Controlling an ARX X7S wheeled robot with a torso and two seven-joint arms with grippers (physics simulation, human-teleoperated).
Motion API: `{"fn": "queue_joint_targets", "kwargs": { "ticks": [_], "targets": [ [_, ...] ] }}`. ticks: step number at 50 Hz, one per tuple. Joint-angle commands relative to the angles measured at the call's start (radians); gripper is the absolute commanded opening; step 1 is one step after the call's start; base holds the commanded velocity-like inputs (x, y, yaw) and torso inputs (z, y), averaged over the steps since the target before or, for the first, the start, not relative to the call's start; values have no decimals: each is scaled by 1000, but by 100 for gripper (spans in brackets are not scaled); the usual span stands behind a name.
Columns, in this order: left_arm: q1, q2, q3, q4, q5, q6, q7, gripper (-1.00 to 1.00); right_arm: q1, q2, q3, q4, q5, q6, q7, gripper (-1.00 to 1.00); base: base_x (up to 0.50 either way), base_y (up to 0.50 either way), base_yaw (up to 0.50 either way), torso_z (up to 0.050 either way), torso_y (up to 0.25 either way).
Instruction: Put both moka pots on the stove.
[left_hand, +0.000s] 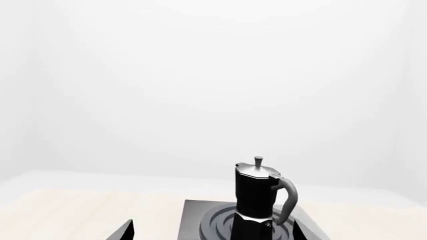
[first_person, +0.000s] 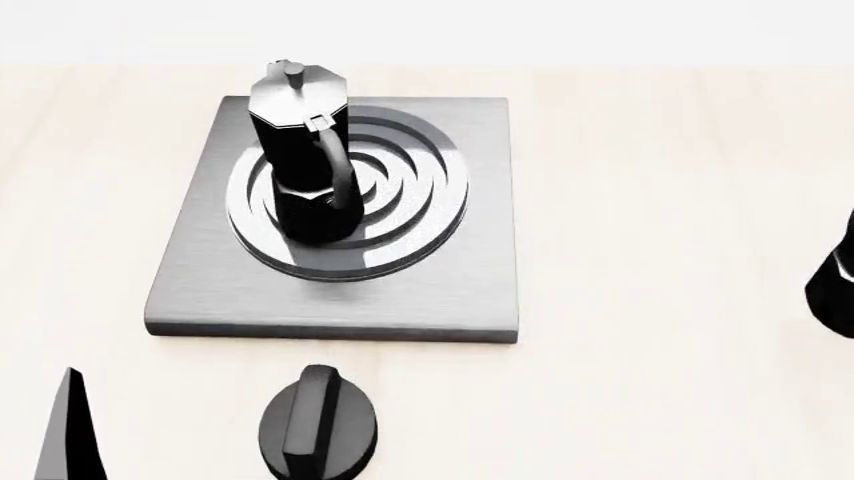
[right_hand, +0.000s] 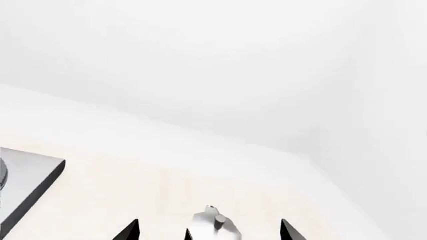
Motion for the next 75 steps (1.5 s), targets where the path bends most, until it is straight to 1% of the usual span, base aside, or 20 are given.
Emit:
{"fn": "queue_joint_targets", "kwargs": {
  "ticks": [1,11,21,34,42,55,63,75],
  "targets": [
    [-3,-2,0,-8,-1,7,-1,100,24,6,29,147,116,143,-182,100,0,0,0,0,0],
    [-8,3,8,-30,4,18,2,100,16,-9,27,213,142,171,-224,100,0,0,0,0,0],
    [-5,2,10,-25,5,18,-4,100,40,-69,49,289,160,244,-308,100,0,0,0,0,0],
    [-3,1,18,-25,5,20,-6,100,25,-164,47,421,205,253,-358,100,0,0,0,0,0],
    [-4,-2,17,-24,3,20,-8,100,-3,-211,38,498,217,237,-370,100,0,0,0,0,0],
    [-10,-2,26,-29,5,16,-10,100,-73,-324,22,637,229,186,-367,100,0,0,0,0,0],
    [-12,0,34,-43,6,26,-6,100,-100,-378,23,713,253,182,-401,100,0,0,0,0,0],
    [-14,-1,38,-47,6,28,-6,100,-190,-473,21,868,272,114,-416,100,0,0,0,0,0]
  ]
}}
